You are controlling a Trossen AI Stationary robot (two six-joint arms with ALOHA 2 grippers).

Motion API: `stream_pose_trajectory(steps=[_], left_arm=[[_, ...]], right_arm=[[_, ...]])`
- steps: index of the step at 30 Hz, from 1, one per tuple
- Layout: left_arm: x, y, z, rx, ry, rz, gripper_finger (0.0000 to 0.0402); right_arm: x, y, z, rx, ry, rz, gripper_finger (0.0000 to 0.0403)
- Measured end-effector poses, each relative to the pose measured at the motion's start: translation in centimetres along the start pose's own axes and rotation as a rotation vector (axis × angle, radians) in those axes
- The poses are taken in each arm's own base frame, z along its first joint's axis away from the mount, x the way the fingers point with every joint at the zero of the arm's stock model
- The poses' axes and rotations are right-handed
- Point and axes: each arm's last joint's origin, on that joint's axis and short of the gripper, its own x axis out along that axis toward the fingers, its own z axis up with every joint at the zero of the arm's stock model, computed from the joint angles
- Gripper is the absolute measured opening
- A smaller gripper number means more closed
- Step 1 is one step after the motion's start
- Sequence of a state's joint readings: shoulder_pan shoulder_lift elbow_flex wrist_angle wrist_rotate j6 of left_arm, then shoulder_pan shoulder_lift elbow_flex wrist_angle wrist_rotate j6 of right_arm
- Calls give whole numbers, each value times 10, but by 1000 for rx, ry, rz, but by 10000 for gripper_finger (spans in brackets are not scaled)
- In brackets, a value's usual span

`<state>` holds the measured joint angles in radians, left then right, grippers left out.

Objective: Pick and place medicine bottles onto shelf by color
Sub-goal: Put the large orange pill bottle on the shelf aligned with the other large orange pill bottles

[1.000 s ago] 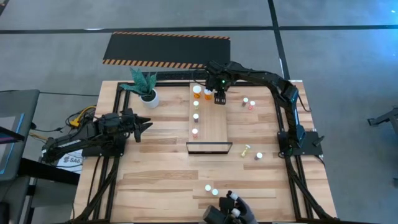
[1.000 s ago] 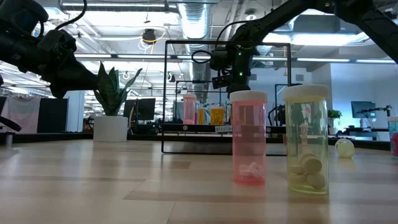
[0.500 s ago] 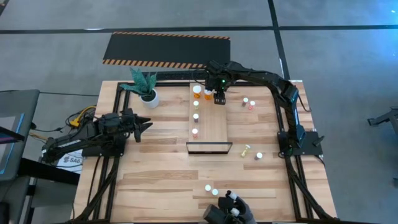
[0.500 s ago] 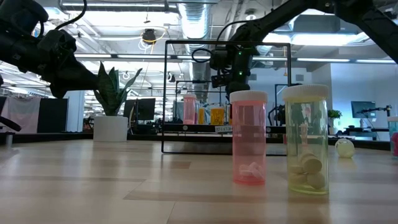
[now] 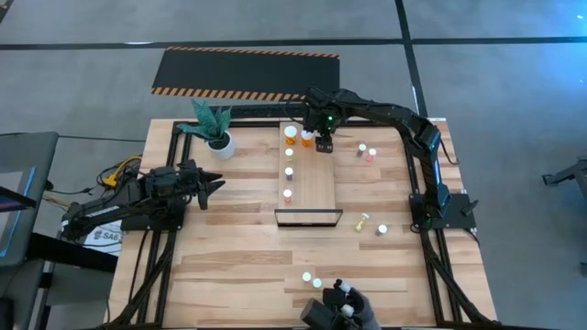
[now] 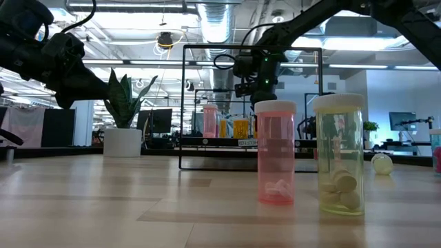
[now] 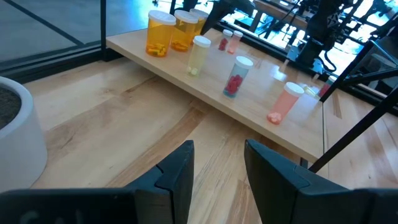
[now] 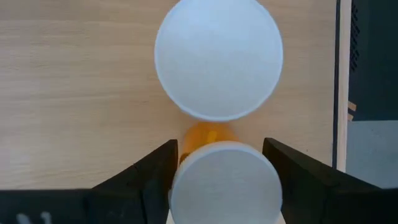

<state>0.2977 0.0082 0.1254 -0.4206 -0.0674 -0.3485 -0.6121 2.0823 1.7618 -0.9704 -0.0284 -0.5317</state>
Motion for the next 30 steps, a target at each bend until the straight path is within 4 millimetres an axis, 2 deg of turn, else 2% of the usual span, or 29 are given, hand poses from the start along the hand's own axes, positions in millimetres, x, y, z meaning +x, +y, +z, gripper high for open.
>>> stream_pose_trajectory(steps=[10, 16, 22, 30], left_arm=[[0, 0, 0, 0, 0, 0, 128], [0, 0, 0, 0, 0, 0, 128], [0, 0, 0, 0, 0, 0, 128], [0, 0, 0, 0, 0, 1, 128]], right_arm=[[0, 0, -1, 54, 11, -15, 277], [-1, -2, -1, 132, 16, -20, 310], [-12, -6, 0, 225, 19, -26, 336], [-34, -8, 3, 320, 37, -24, 332]])
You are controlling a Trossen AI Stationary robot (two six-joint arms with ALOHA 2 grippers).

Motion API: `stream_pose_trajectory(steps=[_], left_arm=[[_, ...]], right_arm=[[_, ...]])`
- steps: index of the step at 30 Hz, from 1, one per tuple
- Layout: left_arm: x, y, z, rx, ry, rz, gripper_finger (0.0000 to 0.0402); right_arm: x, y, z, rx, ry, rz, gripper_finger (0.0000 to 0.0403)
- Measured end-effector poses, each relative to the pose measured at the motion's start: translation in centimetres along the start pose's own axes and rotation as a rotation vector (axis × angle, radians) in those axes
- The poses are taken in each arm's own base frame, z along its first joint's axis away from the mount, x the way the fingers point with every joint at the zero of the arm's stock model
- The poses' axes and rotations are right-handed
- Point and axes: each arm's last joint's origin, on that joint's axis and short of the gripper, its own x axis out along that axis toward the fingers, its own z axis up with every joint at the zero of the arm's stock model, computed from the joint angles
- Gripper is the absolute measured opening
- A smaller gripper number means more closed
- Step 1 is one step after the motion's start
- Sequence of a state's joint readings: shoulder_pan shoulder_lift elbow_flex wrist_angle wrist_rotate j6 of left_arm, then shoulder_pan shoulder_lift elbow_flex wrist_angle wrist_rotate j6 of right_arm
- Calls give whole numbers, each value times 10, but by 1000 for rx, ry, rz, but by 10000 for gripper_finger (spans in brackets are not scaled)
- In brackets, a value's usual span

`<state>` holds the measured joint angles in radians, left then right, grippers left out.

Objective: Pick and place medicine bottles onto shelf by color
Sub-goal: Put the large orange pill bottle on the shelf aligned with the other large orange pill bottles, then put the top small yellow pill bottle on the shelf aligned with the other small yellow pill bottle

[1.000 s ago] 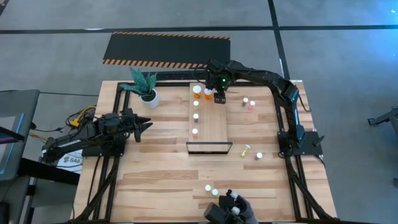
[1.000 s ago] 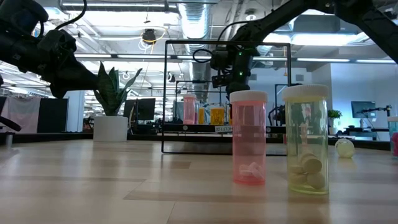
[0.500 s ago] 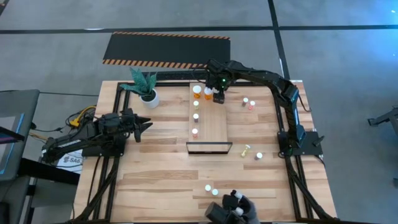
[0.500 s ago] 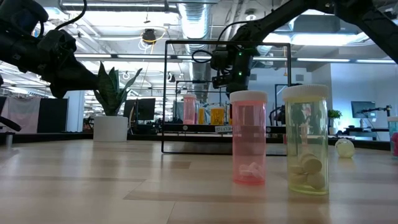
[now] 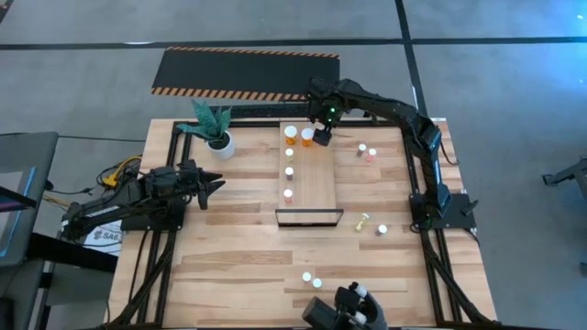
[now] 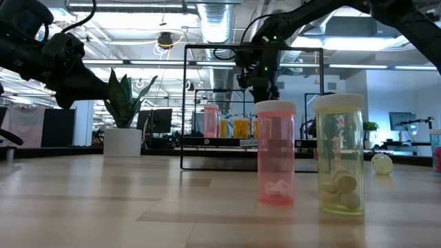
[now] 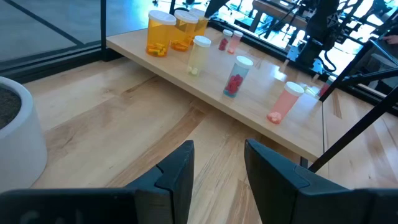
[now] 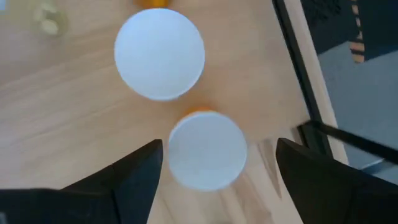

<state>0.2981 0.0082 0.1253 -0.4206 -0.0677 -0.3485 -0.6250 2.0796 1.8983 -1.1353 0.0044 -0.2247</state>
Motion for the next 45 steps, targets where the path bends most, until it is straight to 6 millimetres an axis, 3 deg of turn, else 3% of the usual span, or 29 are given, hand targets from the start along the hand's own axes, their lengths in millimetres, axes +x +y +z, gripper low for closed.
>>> stream_pose_trajectory(steps=[19, 23, 28, 33, 40, 45], left_arm=[[0, 0, 0, 0, 0, 0, 128], [0, 0, 0, 0, 0, 0, 128], [0, 0, 0, 0, 0, 0, 128], [0, 0, 0, 0, 1, 0, 128], [0, 0, 0, 0, 0, 0, 128], [0, 0, 0, 0, 1, 0, 128]], right_arm=[[-36, 16, -22, 151, 304, 45, 327], [-46, 14, -31, 212, 290, 62, 313], [-76, 21, -57, 358, 262, 29, 297], [-95, 40, -102, 567, 241, -30, 295], [-72, 67, -160, 1060, 222, -53, 295], [-50, 82, -180, 1377, 258, 21, 295]])
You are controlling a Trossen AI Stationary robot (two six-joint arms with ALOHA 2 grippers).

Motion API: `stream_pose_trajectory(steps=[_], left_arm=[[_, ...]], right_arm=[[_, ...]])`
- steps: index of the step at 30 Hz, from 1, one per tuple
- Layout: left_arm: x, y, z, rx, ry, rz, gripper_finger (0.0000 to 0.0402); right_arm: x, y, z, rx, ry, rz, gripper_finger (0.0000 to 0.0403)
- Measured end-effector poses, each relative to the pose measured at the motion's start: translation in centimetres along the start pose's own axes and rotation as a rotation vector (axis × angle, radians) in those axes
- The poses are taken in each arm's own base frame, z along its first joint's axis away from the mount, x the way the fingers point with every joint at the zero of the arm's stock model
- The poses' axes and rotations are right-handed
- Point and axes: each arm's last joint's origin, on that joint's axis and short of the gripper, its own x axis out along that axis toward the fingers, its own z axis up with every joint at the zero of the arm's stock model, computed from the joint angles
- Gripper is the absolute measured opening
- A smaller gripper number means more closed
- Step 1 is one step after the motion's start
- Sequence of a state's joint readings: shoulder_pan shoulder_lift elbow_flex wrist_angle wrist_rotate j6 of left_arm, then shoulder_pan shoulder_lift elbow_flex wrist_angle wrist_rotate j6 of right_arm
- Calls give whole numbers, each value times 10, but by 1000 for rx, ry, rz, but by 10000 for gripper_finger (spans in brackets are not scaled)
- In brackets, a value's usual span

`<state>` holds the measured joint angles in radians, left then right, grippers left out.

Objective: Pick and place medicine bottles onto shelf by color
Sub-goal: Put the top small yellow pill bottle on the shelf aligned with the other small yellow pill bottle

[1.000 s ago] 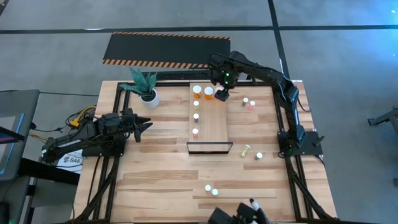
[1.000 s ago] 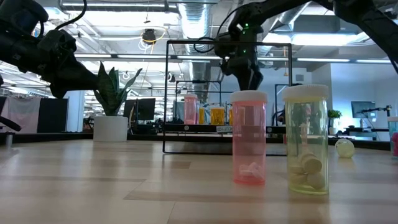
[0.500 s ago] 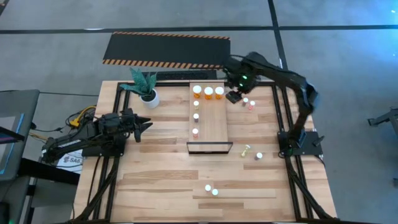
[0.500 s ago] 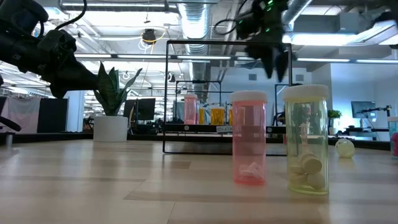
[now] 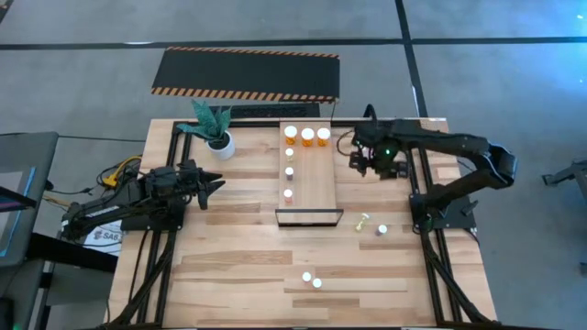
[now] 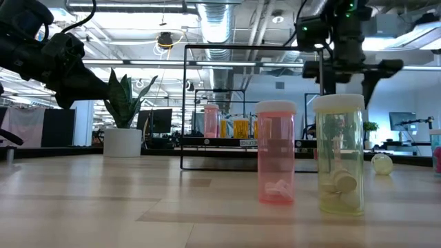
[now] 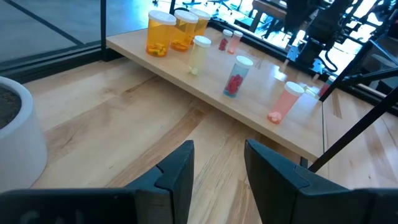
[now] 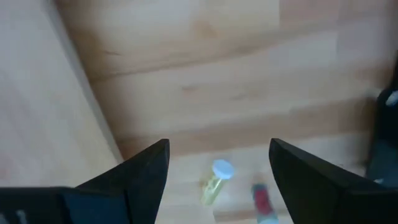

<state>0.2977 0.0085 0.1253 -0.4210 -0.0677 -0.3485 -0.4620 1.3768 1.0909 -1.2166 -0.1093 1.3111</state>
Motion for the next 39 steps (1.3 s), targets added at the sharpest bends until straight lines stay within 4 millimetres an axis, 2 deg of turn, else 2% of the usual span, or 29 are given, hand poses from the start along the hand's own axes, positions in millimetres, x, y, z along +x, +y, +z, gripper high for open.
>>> stream_pose_trajectory(steps=[8, 15, 25, 32, 39], left_arm=[[0, 0, 0, 0, 0, 0, 128], [0, 0, 0, 0, 0, -1, 128], [0, 0, 0, 0, 0, 0, 128], [0, 0, 0, 0, 0, 0, 128], [0, 0, 0, 0, 0, 0, 128]], right_arm=[[41, 3, -28, 175, 72, -7, 295], [43, 9, -50, 275, 60, 47, 292], [50, 5, -83, 363, -40, 37, 291], [74, -6, -91, 392, -55, 38, 291], [93, -11, -89, 395, 6, 65, 291]])
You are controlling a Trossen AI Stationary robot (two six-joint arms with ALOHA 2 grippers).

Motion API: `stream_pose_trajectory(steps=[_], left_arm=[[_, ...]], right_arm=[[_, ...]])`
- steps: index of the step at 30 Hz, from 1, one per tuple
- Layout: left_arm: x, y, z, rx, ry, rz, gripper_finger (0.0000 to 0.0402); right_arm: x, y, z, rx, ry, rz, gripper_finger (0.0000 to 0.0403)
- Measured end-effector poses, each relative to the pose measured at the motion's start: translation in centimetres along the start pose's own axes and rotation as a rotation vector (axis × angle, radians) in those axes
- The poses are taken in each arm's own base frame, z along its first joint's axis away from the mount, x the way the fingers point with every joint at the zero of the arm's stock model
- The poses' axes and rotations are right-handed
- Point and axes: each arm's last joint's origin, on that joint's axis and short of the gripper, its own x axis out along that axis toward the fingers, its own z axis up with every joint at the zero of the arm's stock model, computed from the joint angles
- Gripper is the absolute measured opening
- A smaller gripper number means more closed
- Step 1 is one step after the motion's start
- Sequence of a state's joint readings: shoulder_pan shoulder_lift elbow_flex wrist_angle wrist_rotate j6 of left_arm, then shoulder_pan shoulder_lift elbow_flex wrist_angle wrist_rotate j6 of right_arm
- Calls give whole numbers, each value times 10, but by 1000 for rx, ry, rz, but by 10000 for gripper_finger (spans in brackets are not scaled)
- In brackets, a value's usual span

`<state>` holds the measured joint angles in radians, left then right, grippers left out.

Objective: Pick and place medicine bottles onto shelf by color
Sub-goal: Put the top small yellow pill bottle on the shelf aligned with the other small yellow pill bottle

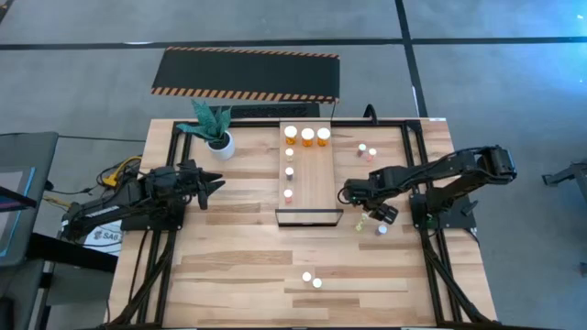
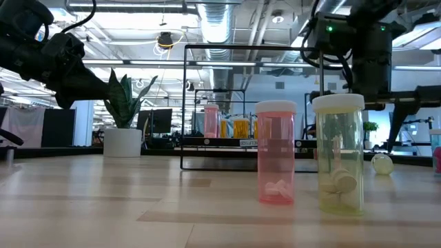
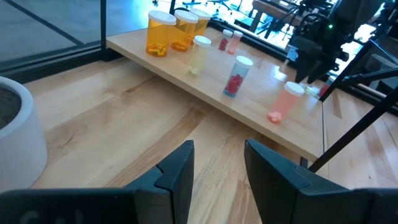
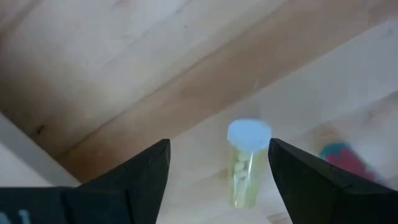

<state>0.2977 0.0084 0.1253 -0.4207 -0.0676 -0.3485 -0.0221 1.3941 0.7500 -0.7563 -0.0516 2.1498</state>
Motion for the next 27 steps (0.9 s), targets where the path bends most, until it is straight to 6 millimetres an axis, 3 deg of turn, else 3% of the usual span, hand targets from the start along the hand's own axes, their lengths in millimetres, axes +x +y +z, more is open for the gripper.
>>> stream_pose_trajectory(steps=[27], left_arm=[[0, 0, 0, 0, 0, 0, 128]], right_arm=[[8, -9, -11, 37, -35, -40, 291]])
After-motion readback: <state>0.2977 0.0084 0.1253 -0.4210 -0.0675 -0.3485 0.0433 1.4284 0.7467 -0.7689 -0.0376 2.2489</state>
